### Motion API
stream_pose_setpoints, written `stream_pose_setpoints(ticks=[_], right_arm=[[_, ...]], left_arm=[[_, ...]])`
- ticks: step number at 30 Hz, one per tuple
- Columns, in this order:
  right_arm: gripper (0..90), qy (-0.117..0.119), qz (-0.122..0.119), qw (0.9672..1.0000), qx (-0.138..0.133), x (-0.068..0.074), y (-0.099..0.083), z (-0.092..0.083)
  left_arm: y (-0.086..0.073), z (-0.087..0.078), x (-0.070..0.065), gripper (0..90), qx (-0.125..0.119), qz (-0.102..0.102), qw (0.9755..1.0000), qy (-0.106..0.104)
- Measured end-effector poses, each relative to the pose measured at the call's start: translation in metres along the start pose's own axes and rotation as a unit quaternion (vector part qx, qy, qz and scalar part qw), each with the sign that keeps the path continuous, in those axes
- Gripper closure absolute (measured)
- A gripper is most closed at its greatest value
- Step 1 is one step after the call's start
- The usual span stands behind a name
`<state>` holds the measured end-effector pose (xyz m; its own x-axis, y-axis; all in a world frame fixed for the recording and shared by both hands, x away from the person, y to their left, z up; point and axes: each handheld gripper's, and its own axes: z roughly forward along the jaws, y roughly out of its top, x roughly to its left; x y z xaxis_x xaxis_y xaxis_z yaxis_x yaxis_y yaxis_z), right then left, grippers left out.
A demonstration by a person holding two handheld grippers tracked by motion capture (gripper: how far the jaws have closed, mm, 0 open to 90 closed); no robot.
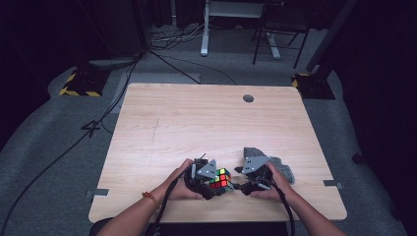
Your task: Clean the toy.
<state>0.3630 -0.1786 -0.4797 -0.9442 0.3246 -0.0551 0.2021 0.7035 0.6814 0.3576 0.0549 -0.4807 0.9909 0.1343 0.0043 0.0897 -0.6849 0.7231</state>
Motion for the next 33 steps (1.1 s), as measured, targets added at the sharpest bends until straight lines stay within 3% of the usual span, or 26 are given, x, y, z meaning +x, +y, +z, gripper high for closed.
stream_pose_setpoints(ticks=[6,13,16,18,22,26,33], right_arm=[[38.8,-0.008,-0.006,0.9999,-0.014,-0.001,0.000,-0.005],[39.1,0.009,-0.010,0.9989,-0.045,0.006,0.005,-0.008],[39.7,0.001,-0.027,0.9991,-0.034,0.010,0.008,-0.005],[38.9,0.006,-0.017,0.9992,-0.035,0.009,0.006,-0.004],[38.4,0.004,-0.021,0.9992,-0.033,0.008,0.006,-0.006],[38.5,-0.012,-0.010,0.9990,-0.043,0.002,0.004,-0.018],[38.6,-0.077,0.033,0.9956,-0.043,-0.023,-0.014,-0.052]], left_arm=[[-0.003,0.002,0.003,32.6,0.005,-0.007,1.0000,-0.004],[-0.004,0.010,0.000,32.2,0.033,-0.001,0.9994,-0.007],[-0.005,0.009,0.000,32.4,0.030,0.001,0.9995,-0.009],[-0.005,0.009,0.001,32.5,0.030,0.001,0.9995,-0.007],[-0.006,0.008,0.001,32.5,0.033,-0.001,0.9994,0.003],[-0.008,0.005,0.005,32.3,0.033,-0.011,0.9992,0.020],[-0.016,-0.002,0.007,27.0,0.040,-0.028,0.9983,0.033]])
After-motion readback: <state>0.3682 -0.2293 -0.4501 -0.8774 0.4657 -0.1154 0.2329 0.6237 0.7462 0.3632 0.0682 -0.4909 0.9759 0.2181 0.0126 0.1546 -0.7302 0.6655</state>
